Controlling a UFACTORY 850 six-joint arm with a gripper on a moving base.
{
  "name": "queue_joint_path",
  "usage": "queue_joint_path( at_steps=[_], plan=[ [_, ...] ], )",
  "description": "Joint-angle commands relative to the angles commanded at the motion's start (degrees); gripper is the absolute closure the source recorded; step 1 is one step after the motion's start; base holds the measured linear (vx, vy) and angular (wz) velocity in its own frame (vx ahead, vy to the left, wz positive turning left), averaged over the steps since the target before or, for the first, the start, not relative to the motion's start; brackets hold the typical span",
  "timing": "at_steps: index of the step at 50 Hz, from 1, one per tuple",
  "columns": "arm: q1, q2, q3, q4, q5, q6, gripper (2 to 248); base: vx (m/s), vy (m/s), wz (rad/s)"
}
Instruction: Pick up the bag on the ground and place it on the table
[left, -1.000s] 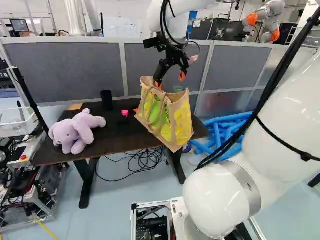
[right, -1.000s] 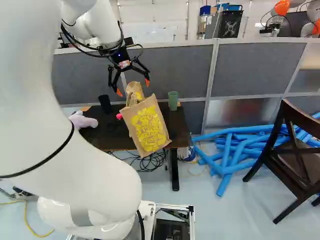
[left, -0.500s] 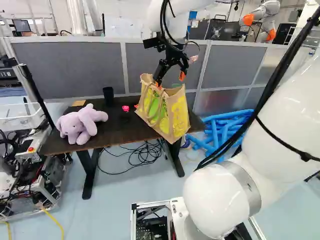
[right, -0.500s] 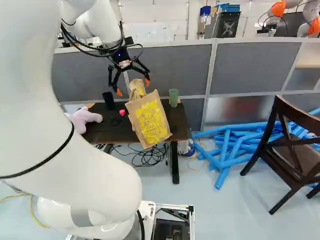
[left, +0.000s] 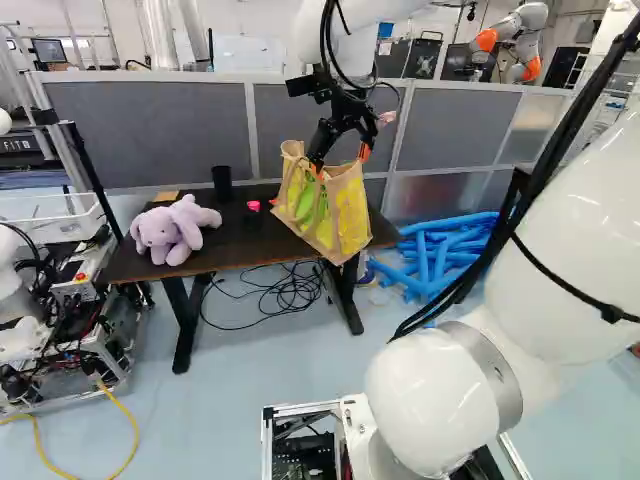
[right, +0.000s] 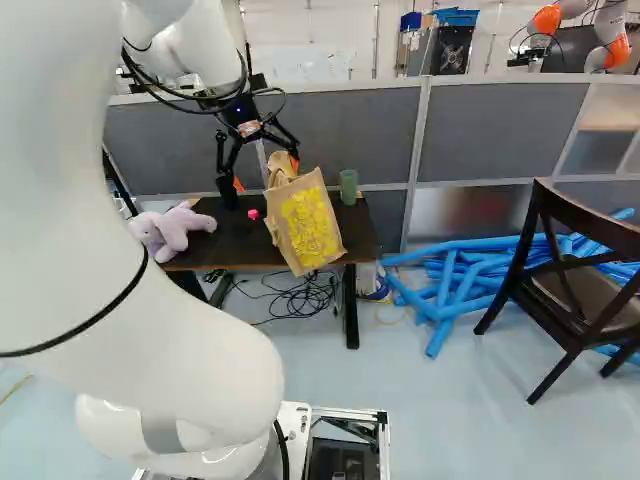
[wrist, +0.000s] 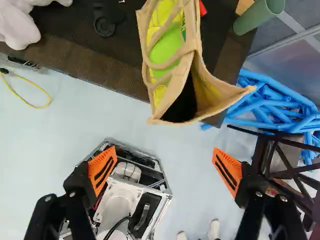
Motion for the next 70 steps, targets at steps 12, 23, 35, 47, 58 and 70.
queue_joint_path(
  at_steps=[12, 23, 35, 47, 58, 70],
  plan=[
    [0.0, 0.0, 0.0, 0.0, 0.0, 0.0, 3, -0.199, -0.001, 0.006],
    [0.0, 0.0, 0.0, 0.0, 0.0, 0.0, 3, -0.196, -0.002, 0.008],
    [0.0, 0.0, 0.0, 0.0, 0.0, 0.0, 3, -0.195, -0.001, 0.013],
    [0.0, 0.0, 0.0, 0.0, 0.0, 0.0, 3, -0.206, -0.002, 0.016],
    [0.0, 0.0, 0.0, 0.0, 0.0, 0.0, 3, -0.142, 0.000, 0.011],
    [0.0, 0.0, 0.0, 0.0, 0.0, 0.0, 3, 0.009, -0.001, -0.002]
  ],
)
